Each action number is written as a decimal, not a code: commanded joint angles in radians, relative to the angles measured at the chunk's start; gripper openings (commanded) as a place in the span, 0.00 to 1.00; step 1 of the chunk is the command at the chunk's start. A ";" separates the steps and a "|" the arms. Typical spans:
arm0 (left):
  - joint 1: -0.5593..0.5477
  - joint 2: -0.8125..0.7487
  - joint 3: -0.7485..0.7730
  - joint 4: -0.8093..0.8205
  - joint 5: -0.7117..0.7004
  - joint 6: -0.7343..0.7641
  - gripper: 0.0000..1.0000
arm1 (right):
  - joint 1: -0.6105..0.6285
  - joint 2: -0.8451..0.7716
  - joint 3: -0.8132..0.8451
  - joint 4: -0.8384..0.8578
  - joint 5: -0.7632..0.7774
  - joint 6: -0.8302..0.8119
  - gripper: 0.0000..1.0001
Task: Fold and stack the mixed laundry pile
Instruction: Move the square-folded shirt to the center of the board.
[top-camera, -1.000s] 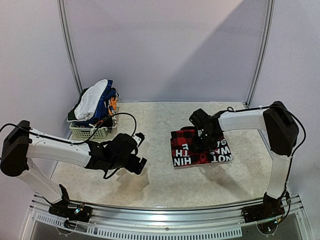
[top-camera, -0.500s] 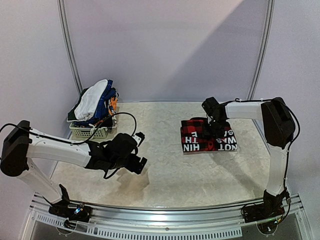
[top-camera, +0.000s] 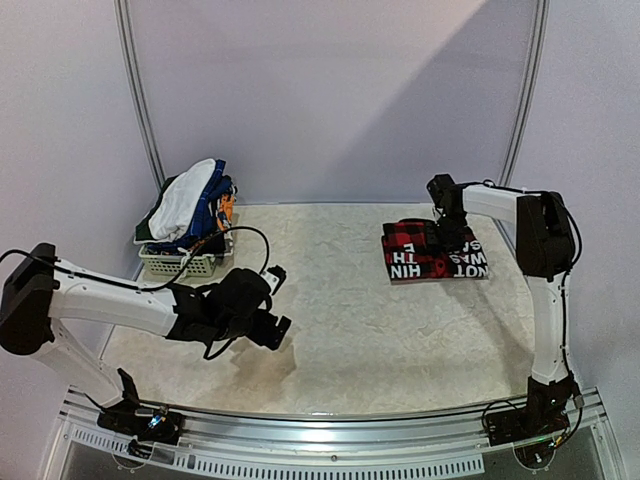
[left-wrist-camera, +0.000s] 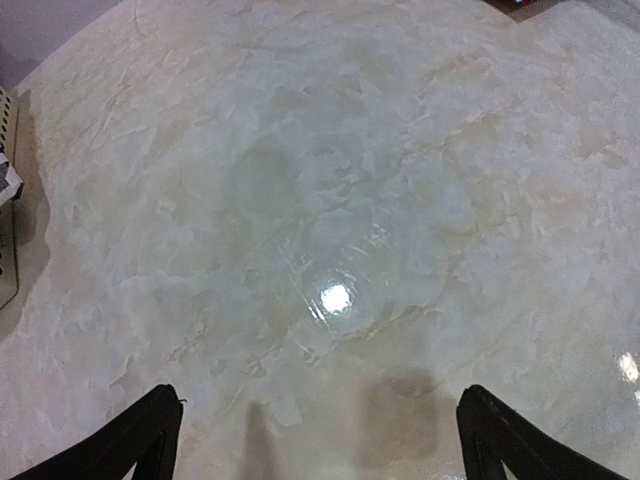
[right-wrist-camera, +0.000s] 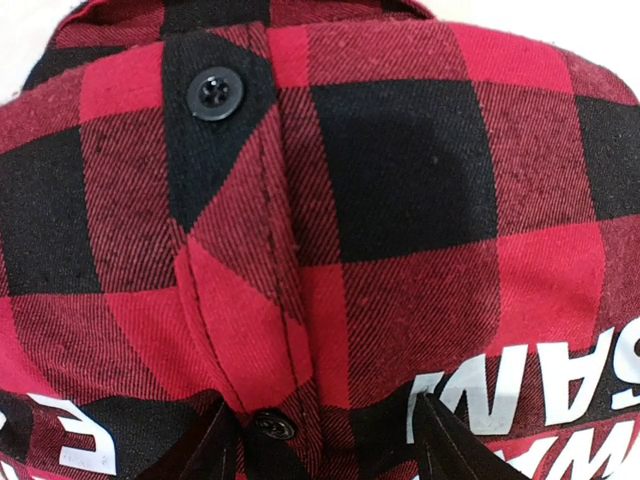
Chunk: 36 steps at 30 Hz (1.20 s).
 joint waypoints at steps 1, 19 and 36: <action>0.010 -0.037 -0.026 0.007 -0.012 -0.012 0.98 | -0.055 0.080 0.084 -0.057 0.000 -0.045 0.61; 0.010 -0.055 -0.025 -0.015 -0.011 -0.017 0.98 | -0.220 0.284 0.447 -0.139 0.041 -0.124 0.62; 0.010 0.001 0.006 -0.016 0.002 -0.026 0.98 | -0.245 0.371 0.602 0.084 0.049 -0.268 0.69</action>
